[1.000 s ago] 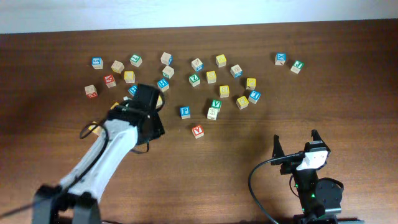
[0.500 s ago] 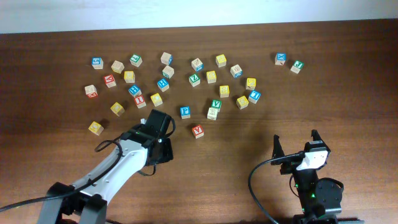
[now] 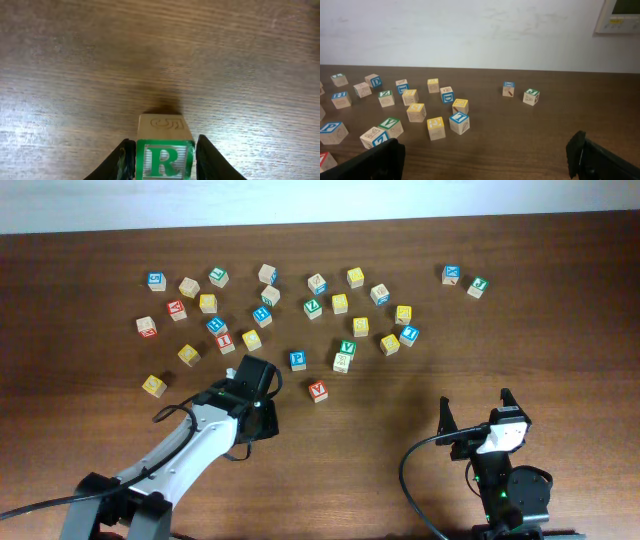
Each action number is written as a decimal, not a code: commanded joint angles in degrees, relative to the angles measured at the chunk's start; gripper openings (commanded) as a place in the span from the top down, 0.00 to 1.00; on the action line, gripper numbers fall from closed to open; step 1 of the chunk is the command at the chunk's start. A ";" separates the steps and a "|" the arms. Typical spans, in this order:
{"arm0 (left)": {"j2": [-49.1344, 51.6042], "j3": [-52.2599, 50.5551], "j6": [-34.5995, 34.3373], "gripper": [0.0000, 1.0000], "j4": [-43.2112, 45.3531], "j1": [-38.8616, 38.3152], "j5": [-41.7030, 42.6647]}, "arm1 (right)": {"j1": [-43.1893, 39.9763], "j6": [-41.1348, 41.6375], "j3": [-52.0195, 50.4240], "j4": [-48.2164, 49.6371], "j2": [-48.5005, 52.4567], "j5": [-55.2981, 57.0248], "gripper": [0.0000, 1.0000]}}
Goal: Spell out RSS
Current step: 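Carry the R block forward and set it down on open table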
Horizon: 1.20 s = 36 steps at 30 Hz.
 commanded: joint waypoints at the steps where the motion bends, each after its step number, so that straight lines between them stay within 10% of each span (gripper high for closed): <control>1: -0.07 -0.17 1.68 0.66 1.01 -0.09 0.39 | 0.31 -0.02 -0.42 -0.22 -0.33 0.48 0.02; 22: 3.87 2.49 6.10 0.75 0.11 -0.09 0.39 | 0.31 -0.04 -0.42 -0.22 -0.33 0.48 0.02; 32: 3.89 5.31 10.03 0.67 -2.49 -0.09 -7.37 | 0.31 -0.04 -0.42 -0.22 -0.33 0.48 0.02; 36: 4.48 5.14 9.01 0.47 -3.08 -0.09 0.00 | 0.31 -0.04 -0.42 -0.22 -0.33 0.48 0.02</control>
